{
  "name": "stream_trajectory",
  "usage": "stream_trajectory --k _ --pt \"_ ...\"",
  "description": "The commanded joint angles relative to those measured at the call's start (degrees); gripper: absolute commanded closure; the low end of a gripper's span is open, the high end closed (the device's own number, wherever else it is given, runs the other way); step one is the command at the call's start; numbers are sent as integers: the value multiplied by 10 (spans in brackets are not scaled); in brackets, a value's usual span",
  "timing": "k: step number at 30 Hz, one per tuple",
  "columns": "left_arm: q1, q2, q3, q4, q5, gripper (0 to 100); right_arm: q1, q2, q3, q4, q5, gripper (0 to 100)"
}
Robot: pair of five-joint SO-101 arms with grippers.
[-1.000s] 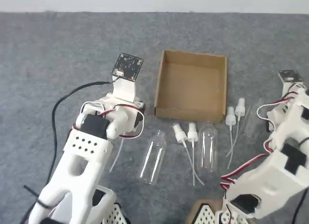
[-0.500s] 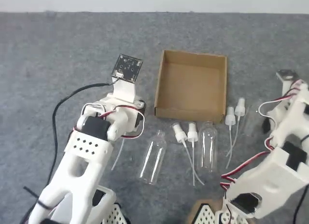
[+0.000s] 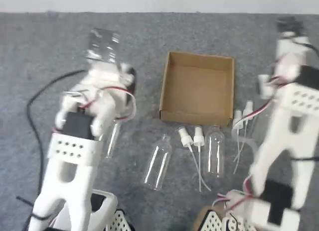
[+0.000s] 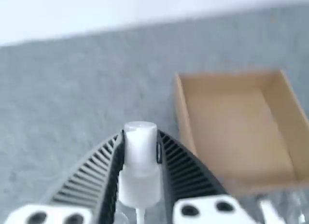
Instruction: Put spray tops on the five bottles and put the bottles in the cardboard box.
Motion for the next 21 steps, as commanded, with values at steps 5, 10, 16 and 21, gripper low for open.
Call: stream_trajectory --k 5,10,16,21 --pt "-62 -25 -203 90 14 988 -267 -160 135 -138 -97 994" --pt "-84 -25 -257 87 91 988 -396 -182 225 -245 -102 994" --pt "-87 -25 -280 26 159 988 -469 -187 298 -301 -101 993" --pt "-87 -25 -273 -26 197 988 -531 -187 329 -304 -98 993"
